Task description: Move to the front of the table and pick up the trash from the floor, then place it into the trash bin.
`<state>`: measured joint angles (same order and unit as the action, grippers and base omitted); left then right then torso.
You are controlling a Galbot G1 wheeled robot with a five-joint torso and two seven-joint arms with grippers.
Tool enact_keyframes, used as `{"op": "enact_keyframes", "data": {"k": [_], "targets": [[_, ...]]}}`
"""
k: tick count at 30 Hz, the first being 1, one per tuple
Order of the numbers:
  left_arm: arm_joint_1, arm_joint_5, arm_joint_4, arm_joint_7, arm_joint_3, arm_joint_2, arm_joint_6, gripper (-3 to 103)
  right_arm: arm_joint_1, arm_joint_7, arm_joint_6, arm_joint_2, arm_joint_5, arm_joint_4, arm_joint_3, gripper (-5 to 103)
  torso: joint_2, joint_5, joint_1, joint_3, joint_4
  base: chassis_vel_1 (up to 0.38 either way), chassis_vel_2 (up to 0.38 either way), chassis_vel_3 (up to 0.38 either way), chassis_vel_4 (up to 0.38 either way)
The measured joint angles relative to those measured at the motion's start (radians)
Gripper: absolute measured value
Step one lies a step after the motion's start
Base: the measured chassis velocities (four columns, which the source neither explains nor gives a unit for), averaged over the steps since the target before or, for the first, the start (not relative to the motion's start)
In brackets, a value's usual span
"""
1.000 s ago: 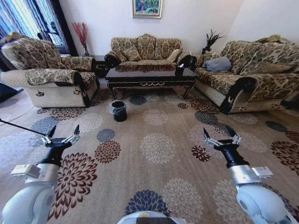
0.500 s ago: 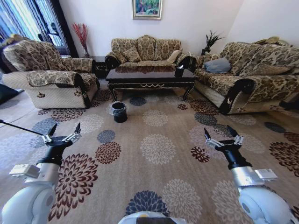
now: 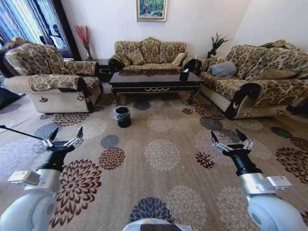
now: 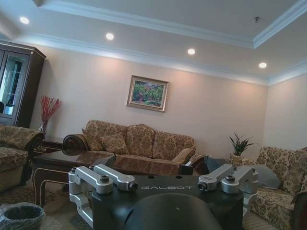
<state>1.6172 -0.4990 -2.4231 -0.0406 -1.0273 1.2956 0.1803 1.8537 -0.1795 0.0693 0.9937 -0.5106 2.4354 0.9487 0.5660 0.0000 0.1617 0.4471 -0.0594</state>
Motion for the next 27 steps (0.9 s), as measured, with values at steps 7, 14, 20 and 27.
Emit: {"op": "enact_keyframes", "data": {"k": [7,14,20,27], "targets": [[0.001,0.001,0.018,0.0,-0.002,0.004,-0.003,100,0.003,0.001,0.006,0.0,0.007,-0.002,0.003,100,0.029,0.0,0.012,0.017,0.0,0.0,0.0,0.0,0.0],[-0.005,-0.002,0.074,0.005,-0.044,-0.005,-0.022,100,0.001,0.02,0.038,-0.011,0.037,-0.058,0.024,100,0.063,-0.0001,0.025,0.038,-0.0001,0.0,0.0,0.0,0.0],[0.009,-0.019,0.09,0.004,-0.082,-0.019,-0.037,100,-0.018,0.001,0.026,-0.026,0.045,-0.1,0.042,100,0.088,-0.0001,0.035,0.053,0.0,0.0,0.0,0.0,0.0],[0.014,-0.055,0.091,0.0,-0.122,-0.038,-0.039,100,-0.026,-0.006,-0.006,-0.025,0.028,-0.12,0.059,100,0.113,0.0,0.046,0.067,0.0,0.0,0.0,0.0,0.0]]}}
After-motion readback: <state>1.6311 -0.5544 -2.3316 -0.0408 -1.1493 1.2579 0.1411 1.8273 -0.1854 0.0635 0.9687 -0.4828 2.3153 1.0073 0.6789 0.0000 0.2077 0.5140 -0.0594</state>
